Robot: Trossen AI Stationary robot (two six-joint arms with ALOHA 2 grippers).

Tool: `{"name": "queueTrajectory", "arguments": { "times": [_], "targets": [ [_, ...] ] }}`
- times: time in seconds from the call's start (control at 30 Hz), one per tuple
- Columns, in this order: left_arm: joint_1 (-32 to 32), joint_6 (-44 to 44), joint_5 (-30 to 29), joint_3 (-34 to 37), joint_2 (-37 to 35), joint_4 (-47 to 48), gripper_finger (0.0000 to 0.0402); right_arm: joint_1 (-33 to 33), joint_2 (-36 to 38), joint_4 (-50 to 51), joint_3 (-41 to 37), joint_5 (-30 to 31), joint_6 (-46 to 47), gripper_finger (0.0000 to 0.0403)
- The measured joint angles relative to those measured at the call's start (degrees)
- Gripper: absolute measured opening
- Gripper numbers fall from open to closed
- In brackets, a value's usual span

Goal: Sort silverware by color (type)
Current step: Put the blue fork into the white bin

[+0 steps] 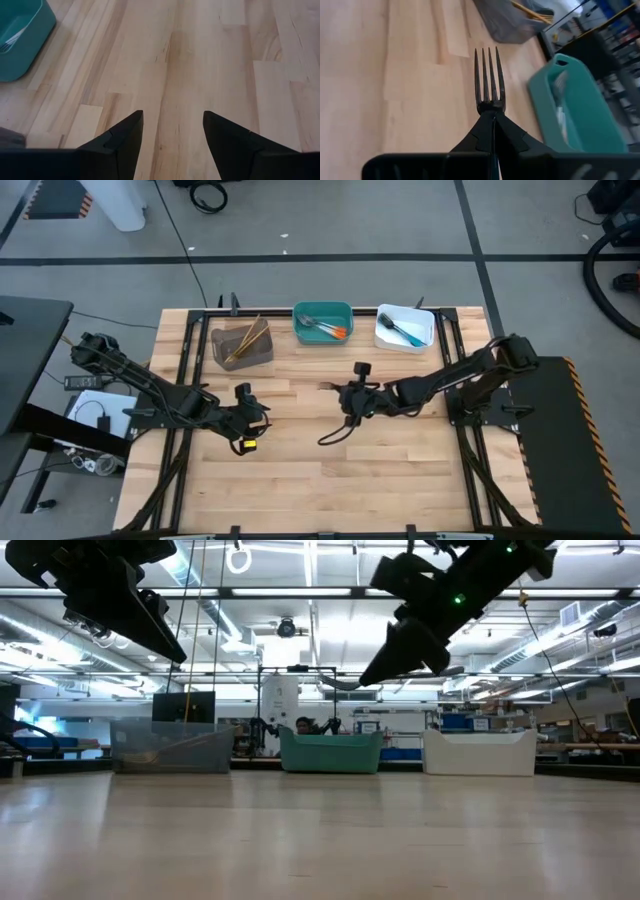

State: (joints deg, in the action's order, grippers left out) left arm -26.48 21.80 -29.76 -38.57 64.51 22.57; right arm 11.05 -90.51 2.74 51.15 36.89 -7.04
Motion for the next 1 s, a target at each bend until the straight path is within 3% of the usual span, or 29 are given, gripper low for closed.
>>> {"name": "queueTrajectory", "arguments": {
  "times": [0.3,0.6,1.0],
  "targets": [
    [0.0,-0.1,-1.1,0.0,0.0,0.0,0.0217,-1.5,2.5,-2.7,-4.3,3.2,-8.0,0.0011],
    [0.0,0.0,-1.2,0.0,0.0,-0.1,0.0217,-7.3,6.2,-5.2,-10.9,6.9,-14.8,0.0011],
    [0.0,0.1,-1.2,0.0,0.0,-0.1,0.0217,-11.0,7.1,-18.5,-17.4,14.6,-30.7,0.0011]
  ]
}}
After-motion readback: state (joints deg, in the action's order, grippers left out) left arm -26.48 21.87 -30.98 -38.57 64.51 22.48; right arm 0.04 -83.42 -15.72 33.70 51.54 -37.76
